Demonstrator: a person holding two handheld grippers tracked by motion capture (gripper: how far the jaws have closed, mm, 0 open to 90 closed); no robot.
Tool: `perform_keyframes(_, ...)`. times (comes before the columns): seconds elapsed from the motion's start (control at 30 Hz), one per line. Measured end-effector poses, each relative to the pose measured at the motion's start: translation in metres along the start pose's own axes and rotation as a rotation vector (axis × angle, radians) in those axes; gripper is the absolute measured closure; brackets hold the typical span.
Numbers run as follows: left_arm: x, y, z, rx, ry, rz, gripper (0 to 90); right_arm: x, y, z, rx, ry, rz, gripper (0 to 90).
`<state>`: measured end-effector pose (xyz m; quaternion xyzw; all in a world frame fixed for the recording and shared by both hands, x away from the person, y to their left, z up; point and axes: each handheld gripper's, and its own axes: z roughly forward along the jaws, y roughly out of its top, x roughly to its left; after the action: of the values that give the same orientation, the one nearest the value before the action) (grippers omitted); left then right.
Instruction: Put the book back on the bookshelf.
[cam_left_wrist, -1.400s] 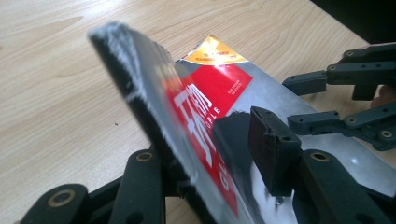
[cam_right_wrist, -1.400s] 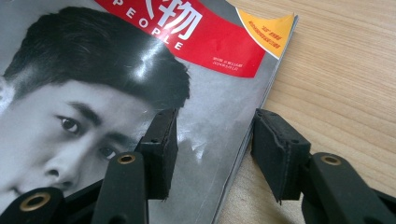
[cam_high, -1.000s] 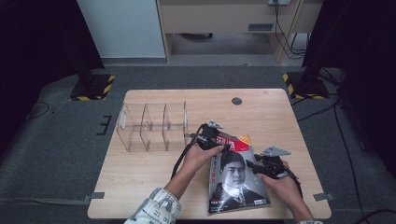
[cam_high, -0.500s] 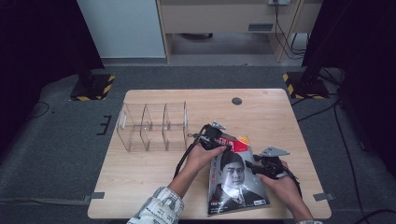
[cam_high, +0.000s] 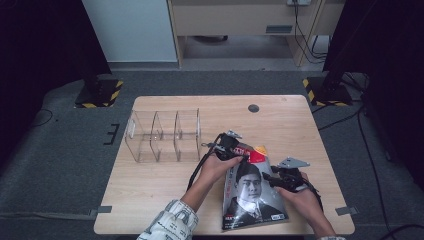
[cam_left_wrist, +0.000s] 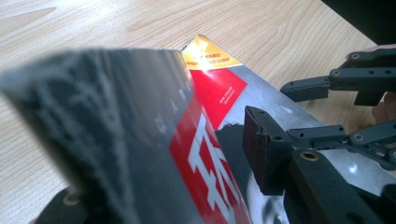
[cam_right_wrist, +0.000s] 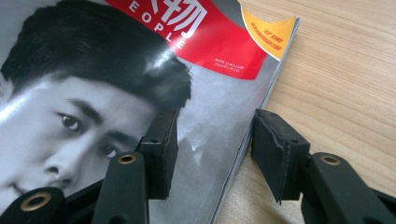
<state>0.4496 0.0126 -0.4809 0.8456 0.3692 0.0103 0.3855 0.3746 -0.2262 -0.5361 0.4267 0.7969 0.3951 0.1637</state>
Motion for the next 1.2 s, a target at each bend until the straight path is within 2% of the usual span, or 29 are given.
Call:
perform_keyframes(0.3,0.002,0.001,-0.006,0.009,0.005,-0.021,76.0,0.000,0.000,0.000,0.003,0.001,-0.006,50.4)
perform_keyframes(0.4,0.003,0.000,-0.007,-0.004,0.016,-0.043,78.7,0.000,0.000,0.000,0.002,0.000,-0.005,48.9)
perform_keyframes(0.6,0.001,0.000,-0.008,-0.022,0.016,-0.043,80.7,-0.005,-0.001,-0.005,0.007,0.001,0.003,45.4)
perform_keyframes(0.67,0.000,0.001,-0.009,-0.024,0.011,-0.035,80.9,-0.012,-0.001,-0.010,-0.013,-0.017,0.032,44.7)
perform_keyframes(0.77,0.000,0.001,-0.010,-0.027,0.009,-0.036,81.1,-0.016,-0.001,-0.013,-0.028,-0.032,0.048,43.8)
perform_keyframes(0.83,-0.001,0.001,-0.012,-0.028,0.007,-0.031,81.2,-0.022,-0.001,-0.017,-0.038,-0.069,0.068,42.4)
perform_keyframes(1.07,-0.003,0.002,-0.014,-0.034,0.005,-0.025,81.6,-0.032,-0.003,-0.021,-0.038,-0.133,0.091,40.5)
perform_keyframes(1.2,-0.004,0.003,-0.015,-0.036,0.004,-0.021,81.9,-0.035,-0.006,-0.020,-0.017,-0.166,0.104,38.8)
